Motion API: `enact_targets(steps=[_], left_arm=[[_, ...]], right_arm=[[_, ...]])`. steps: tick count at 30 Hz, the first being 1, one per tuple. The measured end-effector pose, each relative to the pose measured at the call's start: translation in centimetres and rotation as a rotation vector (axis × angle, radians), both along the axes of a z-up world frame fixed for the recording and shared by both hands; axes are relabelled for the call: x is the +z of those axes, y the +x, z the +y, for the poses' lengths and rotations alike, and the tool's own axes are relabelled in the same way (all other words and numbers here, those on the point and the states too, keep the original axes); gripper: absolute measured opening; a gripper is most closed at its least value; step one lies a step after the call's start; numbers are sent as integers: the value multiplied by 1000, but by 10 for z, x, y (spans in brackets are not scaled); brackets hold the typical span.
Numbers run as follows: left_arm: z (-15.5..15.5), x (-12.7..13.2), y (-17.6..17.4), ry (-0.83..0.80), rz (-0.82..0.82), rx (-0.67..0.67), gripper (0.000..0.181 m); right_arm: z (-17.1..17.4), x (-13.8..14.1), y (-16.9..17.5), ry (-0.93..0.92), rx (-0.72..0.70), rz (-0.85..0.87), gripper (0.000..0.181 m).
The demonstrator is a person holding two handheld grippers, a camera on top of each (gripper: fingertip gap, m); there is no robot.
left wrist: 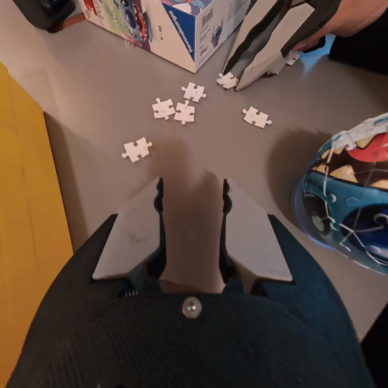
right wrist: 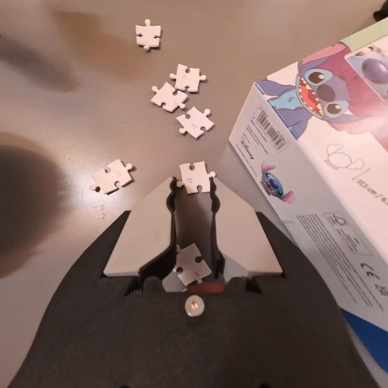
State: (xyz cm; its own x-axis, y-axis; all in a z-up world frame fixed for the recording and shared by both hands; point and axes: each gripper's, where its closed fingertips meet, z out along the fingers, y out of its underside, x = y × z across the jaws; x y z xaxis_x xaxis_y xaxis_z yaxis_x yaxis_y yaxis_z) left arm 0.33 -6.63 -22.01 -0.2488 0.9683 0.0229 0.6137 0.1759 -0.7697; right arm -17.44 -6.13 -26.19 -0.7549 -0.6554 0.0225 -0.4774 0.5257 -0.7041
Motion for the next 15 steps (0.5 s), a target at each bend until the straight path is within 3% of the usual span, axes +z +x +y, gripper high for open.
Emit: enact_targets(steps=[4,8,15], left_arm=[[20,-3,24,19,32,23,58],[34,-15,50,-85,39,55,57],[41,-30,57,-162,-23,90,50]], right_arm=[[1,6,-5,-44,-44,-34,29],[-6,20,-9,-109,-72,-28,29],[1,16,2,-83,-41,-46,28]])
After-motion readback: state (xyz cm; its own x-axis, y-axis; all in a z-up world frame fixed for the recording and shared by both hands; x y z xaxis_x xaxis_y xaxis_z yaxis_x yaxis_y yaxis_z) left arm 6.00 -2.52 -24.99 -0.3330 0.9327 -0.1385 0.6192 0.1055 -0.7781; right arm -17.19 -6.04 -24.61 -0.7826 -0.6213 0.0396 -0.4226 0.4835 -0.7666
